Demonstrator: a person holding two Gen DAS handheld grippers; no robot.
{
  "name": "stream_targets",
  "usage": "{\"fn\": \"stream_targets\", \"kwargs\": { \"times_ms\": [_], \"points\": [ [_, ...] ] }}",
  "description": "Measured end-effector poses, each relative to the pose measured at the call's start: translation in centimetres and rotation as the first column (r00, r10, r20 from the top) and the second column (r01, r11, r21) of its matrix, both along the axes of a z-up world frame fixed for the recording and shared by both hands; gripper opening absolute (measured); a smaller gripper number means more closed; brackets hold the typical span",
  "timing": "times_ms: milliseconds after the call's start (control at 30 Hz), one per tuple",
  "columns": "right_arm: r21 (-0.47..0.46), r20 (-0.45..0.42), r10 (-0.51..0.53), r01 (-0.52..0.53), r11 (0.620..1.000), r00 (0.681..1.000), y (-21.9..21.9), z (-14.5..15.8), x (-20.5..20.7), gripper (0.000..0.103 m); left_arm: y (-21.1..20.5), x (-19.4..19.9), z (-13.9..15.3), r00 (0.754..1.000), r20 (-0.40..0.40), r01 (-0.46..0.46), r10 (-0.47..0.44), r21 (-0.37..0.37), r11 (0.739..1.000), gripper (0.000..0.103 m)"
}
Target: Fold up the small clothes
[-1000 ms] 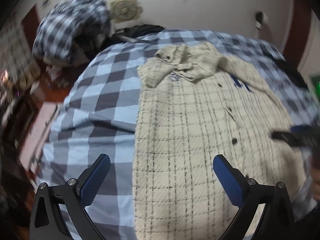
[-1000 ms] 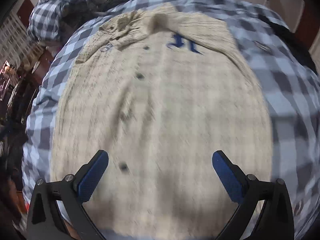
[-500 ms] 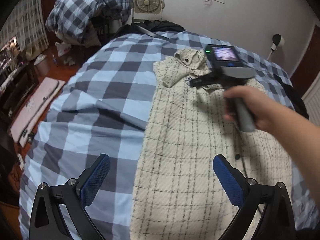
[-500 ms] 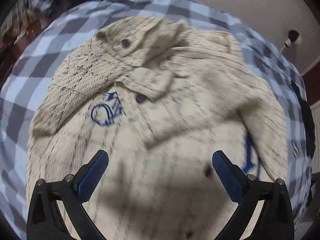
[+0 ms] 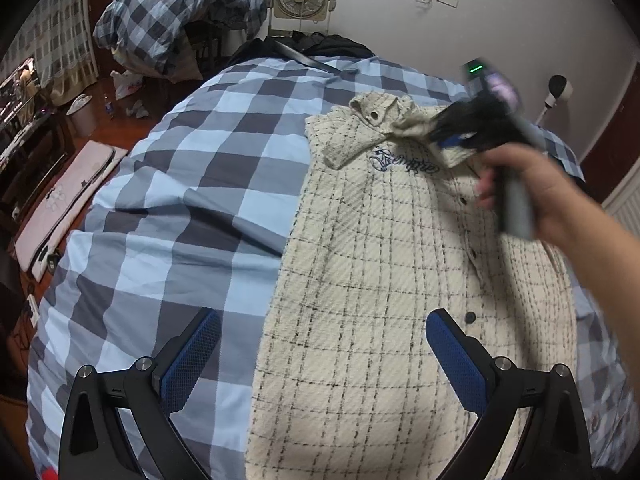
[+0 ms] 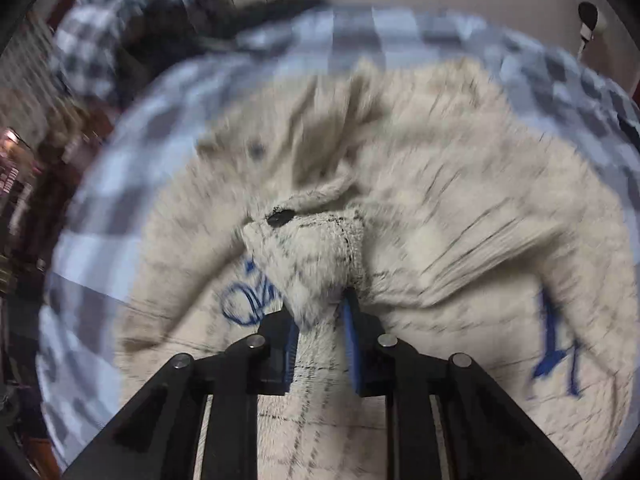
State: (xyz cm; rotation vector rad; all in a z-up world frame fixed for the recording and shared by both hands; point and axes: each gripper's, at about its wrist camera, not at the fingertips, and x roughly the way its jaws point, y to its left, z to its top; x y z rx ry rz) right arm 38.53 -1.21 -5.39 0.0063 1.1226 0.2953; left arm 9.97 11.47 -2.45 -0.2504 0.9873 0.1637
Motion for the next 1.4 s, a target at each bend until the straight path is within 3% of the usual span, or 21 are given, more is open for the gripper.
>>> {"fn": "stream_targets", "kwargs": {
  "times_ms": [33, 133, 200, 267, 333, 367, 400, 467, 533, 633, 700, 733, 833, 900, 967, 1033, 1133, 1233, 1300, 1367, 1400],
  "points": [
    [0.027, 0.006, -0.012, 0.012, 1.000, 1.000, -0.9, 1.3, -0.2, 0.007, 0.0, -0.1, 0.1, 1.000, 0.004, -0.001, 0.001, 0.002, 1.000, 0.103],
    [0.193, 0.020, -0.050, 0.045, 0.980, 0.999, -3.2, 6.2, -1.4, 0.004, 0.2, -0.3, 0.3, 1.000, 0.014, -0.009, 0.008, 0.016, 1.000, 0.103],
    [0.309, 0.028, 0.004, -0.012, 0.951, 1.000, -2.6, 9.0, -2.9, 0.002, 0.3, -0.3, 0.3, 1.000, 0.012, -0.016, 0.015, 0.026, 1.000, 0.103],
    [0.368, 0.019, 0.098, -0.098, 0.925, 0.995, -0.1, 10.3, -5.0, 0.002, 0.4, -0.3, 0.0, 1.000, 0.001, -0.019, 0.019, 0.026, 0.999, 0.103],
    [0.435, -0.045, 0.176, -0.139, 0.890, 0.983, 1.9, 9.8, -7.1, 0.005, 0.3, -0.3, -0.2, 1.000, -0.008, -0.016, 0.017, 0.024, 1.000, 0.103],
    [0.442, -0.078, 0.195, -0.141, 0.886, 0.978, 1.9, 9.0, -7.1, 0.020, 0.2, -0.4, -0.2, 1.000, -0.008, -0.014, 0.014, 0.028, 1.000, 0.103],
    [0.433, -0.102, 0.208, -0.145, 0.890, 0.973, 1.7, 8.1, -7.3, 0.050, 0.1, -0.5, -0.1, 1.000, -0.005, -0.011, 0.011, 0.036, 0.999, 0.103],
    [0.368, -0.084, 0.149, -0.108, 0.924, 0.985, -0.6, 6.4, -8.0, 0.082, -0.3, -0.8, 0.0, 1.000, -0.001, -0.001, 0.001, 0.057, 0.998, 0.103],
    [0.204, -0.014, 0.056, -0.052, 0.978, 0.998, -3.9, 5.2, -8.6, 0.083, -0.5, -0.7, 0.1, 1.000, 0.002, 0.008, -0.008, 0.062, 0.998, 0.103],
    [-0.085, 0.048, -0.026, 0.030, 0.996, 0.998, -9.4, 2.6, -8.1, 0.083, -0.6, -0.5, 0.0, 1.000, 0.004, 0.011, -0.011, 0.058, 0.998, 0.103],
    [-0.287, 0.092, -0.071, 0.095, 0.953, 0.993, -13.5, 1.3, -7.1, 0.083, -0.8, -0.2, -0.1, 1.000, -0.001, 0.017, -0.017, 0.062, 0.998, 0.103],
    [-0.389, 0.114, -0.100, 0.137, 0.911, 0.988, -15.4, 0.5, -6.1, 0.083, -1.0, -0.1, -0.3, 1.000, -0.004, 0.023, -0.023, 0.064, 0.998, 0.103],
    [-0.551, 0.089, -0.181, 0.199, 0.810, 0.980, -21.1, -2.2, -3.9, 0.083, -1.5, 0.1, -0.7, 0.999, -0.015, 0.037, -0.036, 0.084, 0.996, 0.103],
    [-0.575, 0.013, -0.218, 0.186, 0.797, 0.976, -24.1, -4.3, -2.4, 0.083, -1.7, 0.3, -1.1, 0.999, -0.029, 0.042, -0.040, 0.092, 0.995, 0.103],
    [-0.492, -0.034, -0.269, 0.218, 0.843, 0.963, -26.5, -5.0, -1.3, 0.083, -1.9, 0.4, -1.6, 0.998, -0.043, 0.046, -0.043, 0.092, 0.995, 0.103],
    [-0.421, -0.010, -0.345, 0.309, 0.853, 0.939, -28.4, -4.1, -1.2, 0.083, -2.2, 0.5, -2.0, 0.997, -0.060, 0.054, -0.048, 0.095, 0.994, 0.103],
    [-0.411, 0.125, -0.517, 0.519, 0.750, 0.847, -32.3, -1.9, -1.0, 0.084, -2.8, 0.7, -2.3, 0.995, -0.072, 0.073, -0.065, 0.100, 0.992, 0.103],
    [-0.238, 0.117, -0.616, 0.624, 0.744, 0.779, -37.1, -0.6, -1.5, 0.091, -3.4, 0.7, -2.2, 0.995, -0.064, 0.087, -0.080, 0.124, 0.988, 0.103],
    [-0.221, 0.100, -0.637, 0.641, 0.735, 0.764, -38.6, -1.3, -1.2, 0.096, -3.5, 0.8, -2.2, 0.994, -0.066, 0.093, -0.084, 0.138, 0.986, 0.103],
    [-0.242, 0.016, -0.641, 0.625, 0.742, 0.767, -39.8, -3.6, -0.4, 0.102, -3.4, 0.8, -2.3, 0.994, -0.074, 0.093, -0.083, 0.133, 0.987, 0.103],
    [-0.211, -0.124, -0.624, 0.594, 0.776, 0.771, -40.4, -5.7, 0.1, 0.102, -3.3, 0.8, -2.3, 0.994, -0.075, 0.091, -0.082, 0.125, 0.988, 0.103]
  ]
}}
